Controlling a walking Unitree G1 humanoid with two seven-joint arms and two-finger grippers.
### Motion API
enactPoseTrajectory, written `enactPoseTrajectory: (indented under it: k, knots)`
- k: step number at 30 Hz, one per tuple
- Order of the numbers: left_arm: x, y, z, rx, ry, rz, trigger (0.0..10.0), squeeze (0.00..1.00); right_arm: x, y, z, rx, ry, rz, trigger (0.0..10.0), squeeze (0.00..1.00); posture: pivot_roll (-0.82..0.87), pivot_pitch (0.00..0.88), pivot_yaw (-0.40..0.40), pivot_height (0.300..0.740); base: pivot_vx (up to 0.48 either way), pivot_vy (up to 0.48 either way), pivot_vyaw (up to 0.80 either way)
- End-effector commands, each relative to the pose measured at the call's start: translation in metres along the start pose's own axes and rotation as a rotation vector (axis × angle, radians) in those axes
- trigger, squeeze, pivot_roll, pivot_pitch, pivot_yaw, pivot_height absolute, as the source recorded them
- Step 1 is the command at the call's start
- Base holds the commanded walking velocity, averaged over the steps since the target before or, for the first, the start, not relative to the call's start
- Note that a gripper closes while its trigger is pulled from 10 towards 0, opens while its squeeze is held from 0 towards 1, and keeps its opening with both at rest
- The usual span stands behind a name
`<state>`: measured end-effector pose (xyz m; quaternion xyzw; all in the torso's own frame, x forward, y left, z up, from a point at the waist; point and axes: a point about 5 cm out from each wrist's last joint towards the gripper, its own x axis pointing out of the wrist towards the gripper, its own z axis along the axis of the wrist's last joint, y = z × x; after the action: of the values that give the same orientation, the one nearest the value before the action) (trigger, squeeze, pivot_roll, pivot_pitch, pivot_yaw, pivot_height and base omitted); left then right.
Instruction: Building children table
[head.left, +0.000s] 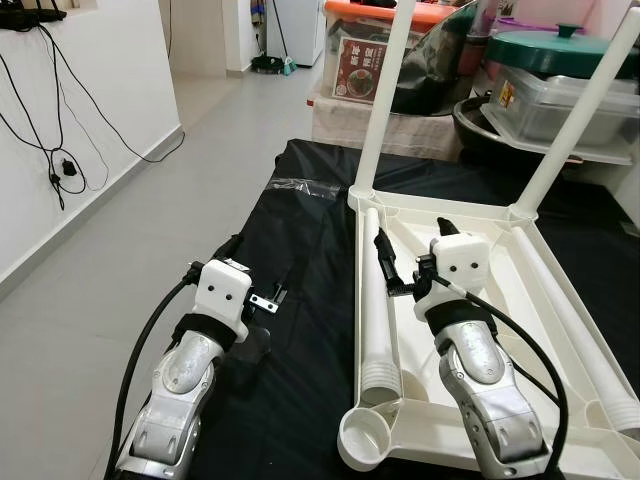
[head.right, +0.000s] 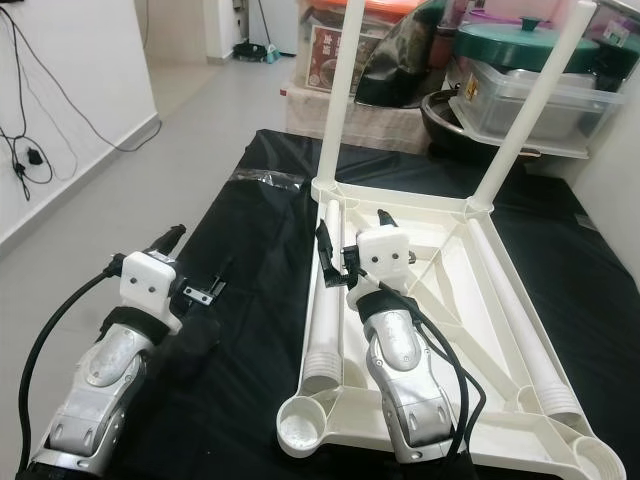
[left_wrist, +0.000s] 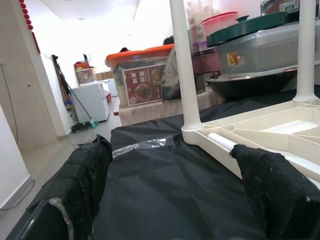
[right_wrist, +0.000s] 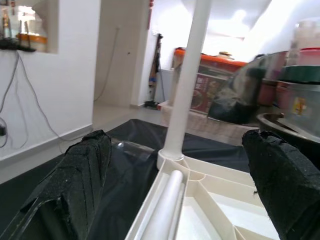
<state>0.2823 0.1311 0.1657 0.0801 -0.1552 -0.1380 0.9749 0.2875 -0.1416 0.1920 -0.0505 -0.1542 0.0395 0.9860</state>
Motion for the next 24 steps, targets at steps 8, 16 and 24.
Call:
enactPoseTrajectory:
  k: [8, 16, 24]
  knots:
    - [-0.005, 0.002, 0.000, 0.028, 0.023, -0.009, 10.0, 0.00, 0.000, -0.003, 0.002, 0.014, -0.008, -0.042, 10.0, 0.00, 0.09, 0.000, -0.069, 0.740, 0.000, -0.271, -0.56]
    - [-0.004, 0.001, 0.002, 0.029, 0.025, -0.017, 10.0, 0.00, -0.002, 0.003, 0.003, -0.009, -0.021, -0.010, 10.0, 0.00, 0.08, 0.000, -0.067, 0.740, 0.000, -0.129, -0.50]
    - [-0.005, -0.002, 0.003, 0.028, 0.033, -0.017, 10.0, 0.00, -0.002, 0.010, 0.000, -0.014, -0.008, 0.021, 10.0, 0.00, 0.09, 0.000, -0.073, 0.740, 0.000, 0.000, 0.00]
